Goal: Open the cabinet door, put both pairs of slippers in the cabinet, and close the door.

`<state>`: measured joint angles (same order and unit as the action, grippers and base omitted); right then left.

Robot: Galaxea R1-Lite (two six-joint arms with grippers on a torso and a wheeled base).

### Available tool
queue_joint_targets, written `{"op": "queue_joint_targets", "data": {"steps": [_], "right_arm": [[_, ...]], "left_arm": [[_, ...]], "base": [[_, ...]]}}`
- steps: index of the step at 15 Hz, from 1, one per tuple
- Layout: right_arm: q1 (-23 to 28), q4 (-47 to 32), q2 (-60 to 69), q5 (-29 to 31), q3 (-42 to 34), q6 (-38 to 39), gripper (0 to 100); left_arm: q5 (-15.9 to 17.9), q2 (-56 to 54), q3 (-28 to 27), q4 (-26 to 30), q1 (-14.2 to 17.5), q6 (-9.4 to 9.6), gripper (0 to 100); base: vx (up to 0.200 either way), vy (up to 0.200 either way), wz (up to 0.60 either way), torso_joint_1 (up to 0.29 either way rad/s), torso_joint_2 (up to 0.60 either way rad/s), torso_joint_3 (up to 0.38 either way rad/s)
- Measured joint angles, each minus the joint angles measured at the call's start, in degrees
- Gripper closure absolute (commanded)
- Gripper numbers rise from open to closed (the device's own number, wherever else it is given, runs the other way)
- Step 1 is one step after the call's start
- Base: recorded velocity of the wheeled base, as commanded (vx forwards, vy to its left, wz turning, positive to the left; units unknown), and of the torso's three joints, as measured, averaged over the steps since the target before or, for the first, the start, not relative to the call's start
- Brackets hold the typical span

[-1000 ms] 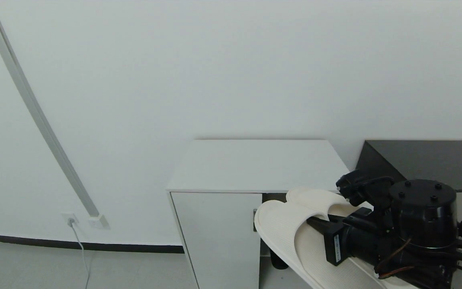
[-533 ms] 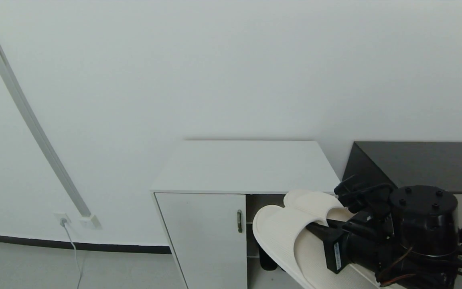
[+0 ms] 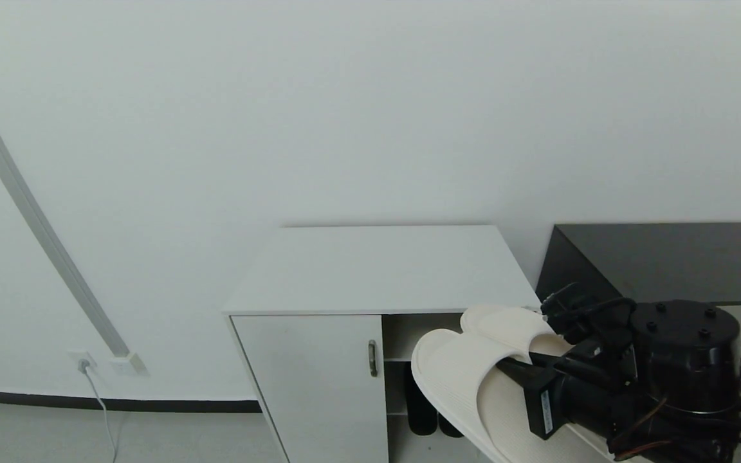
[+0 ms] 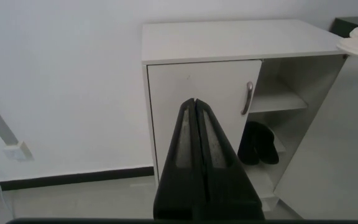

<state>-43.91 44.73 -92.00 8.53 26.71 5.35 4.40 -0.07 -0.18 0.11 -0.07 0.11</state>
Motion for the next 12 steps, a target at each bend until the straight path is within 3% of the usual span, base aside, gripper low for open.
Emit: {"op": "queue_joint_targets", "data": {"steps": [12], "right_arm": [[-0.62, 0.51, -0.02, -0.17, -0.59, -0.07, 100]], "left_arm": [[-0.02, 0.0, 0.0, -0.01, -0.02, 0.05, 100]], "base": [[0.0, 0.0, 0.0, 0.0, 0.0, 0.0]]}}
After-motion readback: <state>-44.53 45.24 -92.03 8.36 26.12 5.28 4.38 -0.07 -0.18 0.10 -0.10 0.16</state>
